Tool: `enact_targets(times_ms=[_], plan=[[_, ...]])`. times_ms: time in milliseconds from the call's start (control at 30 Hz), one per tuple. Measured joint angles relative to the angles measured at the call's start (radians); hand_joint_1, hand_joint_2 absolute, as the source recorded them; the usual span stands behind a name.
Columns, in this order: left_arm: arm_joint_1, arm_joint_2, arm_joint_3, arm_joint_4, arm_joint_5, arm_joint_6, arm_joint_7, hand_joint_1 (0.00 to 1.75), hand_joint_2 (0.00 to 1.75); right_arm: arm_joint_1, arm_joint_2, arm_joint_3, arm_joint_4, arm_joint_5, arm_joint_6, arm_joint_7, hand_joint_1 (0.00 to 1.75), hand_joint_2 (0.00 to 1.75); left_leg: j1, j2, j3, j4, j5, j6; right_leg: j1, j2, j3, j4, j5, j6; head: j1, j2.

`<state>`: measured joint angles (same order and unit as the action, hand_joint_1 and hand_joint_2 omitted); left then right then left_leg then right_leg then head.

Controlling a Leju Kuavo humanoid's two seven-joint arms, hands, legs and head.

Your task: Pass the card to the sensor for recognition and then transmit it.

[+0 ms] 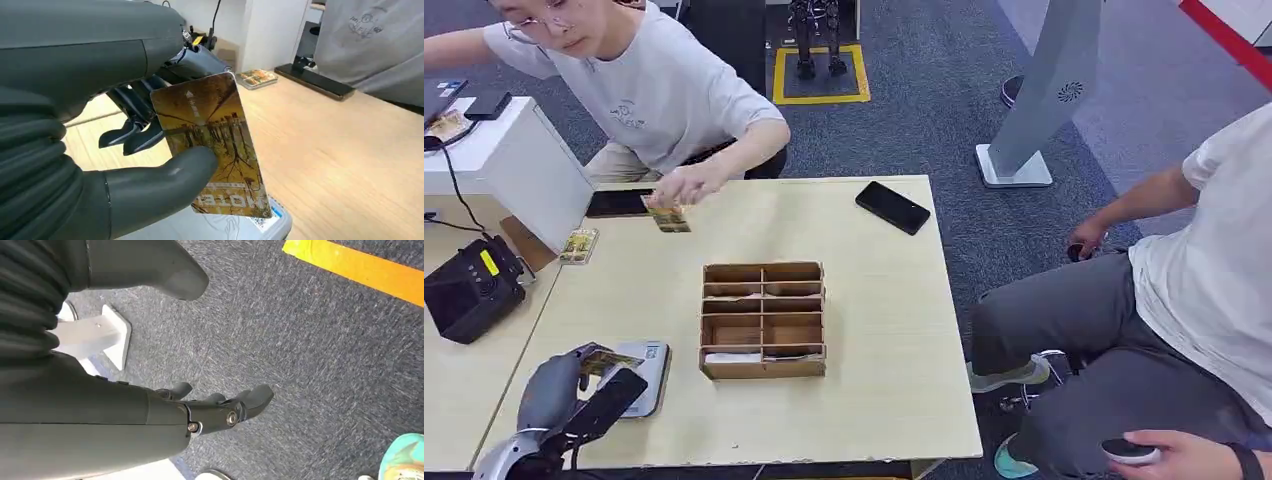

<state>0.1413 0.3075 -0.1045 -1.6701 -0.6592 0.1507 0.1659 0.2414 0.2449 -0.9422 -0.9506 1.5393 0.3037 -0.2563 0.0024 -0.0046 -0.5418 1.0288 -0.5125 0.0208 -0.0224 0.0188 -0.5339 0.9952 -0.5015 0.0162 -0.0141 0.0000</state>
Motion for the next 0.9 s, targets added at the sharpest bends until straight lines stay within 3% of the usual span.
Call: enact_targets(times_ms=[900], plan=[[-0.008,-0.029,-0.016,0.083,-0.081,0.021,0.011,1.75,1.75,-0.004,-0.004,0.011,0.028,0.0,-0.026,-0.007,0.0,1.75,0.0,0.0,0.0,0.0,0.0,0.0,0.0,0.0,0.0,0.0,0.0,0.0,0.0,0.0]])
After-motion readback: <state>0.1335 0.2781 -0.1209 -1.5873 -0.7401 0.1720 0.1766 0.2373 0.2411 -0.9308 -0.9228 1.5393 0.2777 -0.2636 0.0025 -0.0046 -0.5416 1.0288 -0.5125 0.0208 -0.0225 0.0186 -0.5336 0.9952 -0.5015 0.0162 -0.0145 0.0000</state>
